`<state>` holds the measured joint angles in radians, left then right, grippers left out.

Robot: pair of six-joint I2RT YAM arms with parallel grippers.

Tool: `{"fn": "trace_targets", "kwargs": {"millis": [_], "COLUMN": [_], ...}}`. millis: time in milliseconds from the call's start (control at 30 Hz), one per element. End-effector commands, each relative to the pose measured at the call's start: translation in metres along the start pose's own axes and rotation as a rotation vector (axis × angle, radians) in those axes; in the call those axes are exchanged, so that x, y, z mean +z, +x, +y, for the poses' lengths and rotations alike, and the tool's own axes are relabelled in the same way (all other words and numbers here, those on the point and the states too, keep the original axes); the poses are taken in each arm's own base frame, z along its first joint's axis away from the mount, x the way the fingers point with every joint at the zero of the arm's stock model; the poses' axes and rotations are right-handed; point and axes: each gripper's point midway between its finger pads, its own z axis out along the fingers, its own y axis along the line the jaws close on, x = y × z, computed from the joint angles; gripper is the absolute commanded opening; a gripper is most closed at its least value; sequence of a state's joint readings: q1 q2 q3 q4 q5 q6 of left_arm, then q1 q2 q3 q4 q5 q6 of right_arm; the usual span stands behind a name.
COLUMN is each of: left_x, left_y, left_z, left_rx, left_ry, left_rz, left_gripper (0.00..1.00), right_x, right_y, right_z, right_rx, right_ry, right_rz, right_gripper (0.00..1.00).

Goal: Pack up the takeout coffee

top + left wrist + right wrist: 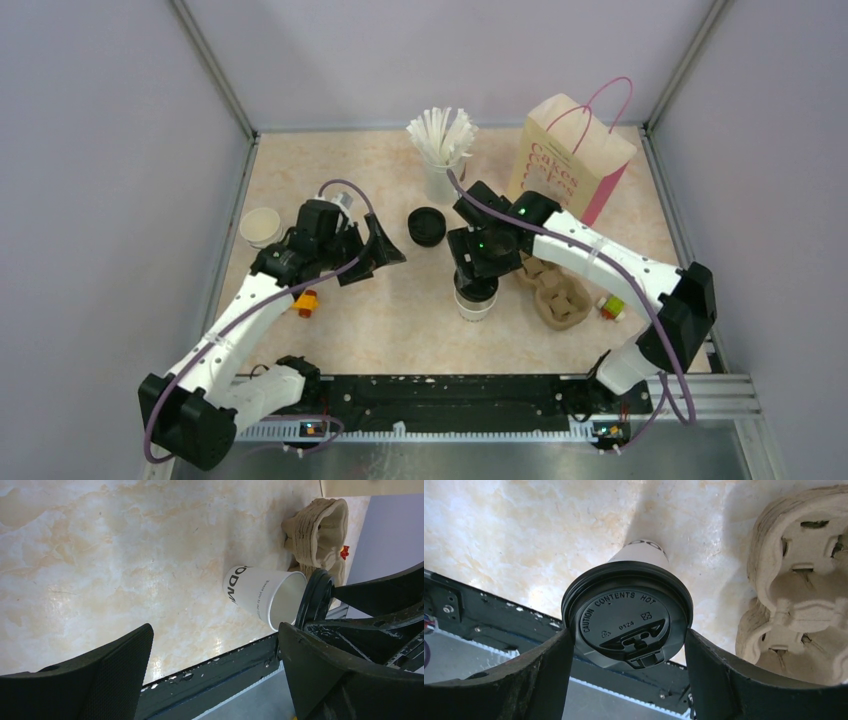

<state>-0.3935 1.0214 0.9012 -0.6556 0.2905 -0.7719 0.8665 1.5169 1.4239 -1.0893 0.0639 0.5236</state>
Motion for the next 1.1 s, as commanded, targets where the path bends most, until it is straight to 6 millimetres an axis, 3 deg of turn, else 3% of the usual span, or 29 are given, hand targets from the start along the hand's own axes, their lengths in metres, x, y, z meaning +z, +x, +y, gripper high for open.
{"fn": "trace_targets", "kwargs": {"millis": [0, 667, 1067], "left_x": [0.003, -0.002, 0.001], "left_y": [-0.005, -0.012, -0.018], "left_z": [-0.003, -0.005, -0.008], "left_rx": [0.026, 0.063, 0.081], "left_ry": [0.023, 0.024, 0.029], "left_rz": [-0.016, -0.025, -0.019], "left_gripper": [0.99, 0.99, 0.99], "right_x": [-0.009, 0.016, 0.018], "right_y": [-0.003, 0.005, 0.009], "right_z": [0.007, 0.008, 0.003], "right_rx": [-0.046, -0.140, -0.158], "right_ry": [0.022, 0.166, 0.204], "right_rz": [0.004, 0.105, 0.133], "right_gripper": [0.68, 0.70, 0.71]}}
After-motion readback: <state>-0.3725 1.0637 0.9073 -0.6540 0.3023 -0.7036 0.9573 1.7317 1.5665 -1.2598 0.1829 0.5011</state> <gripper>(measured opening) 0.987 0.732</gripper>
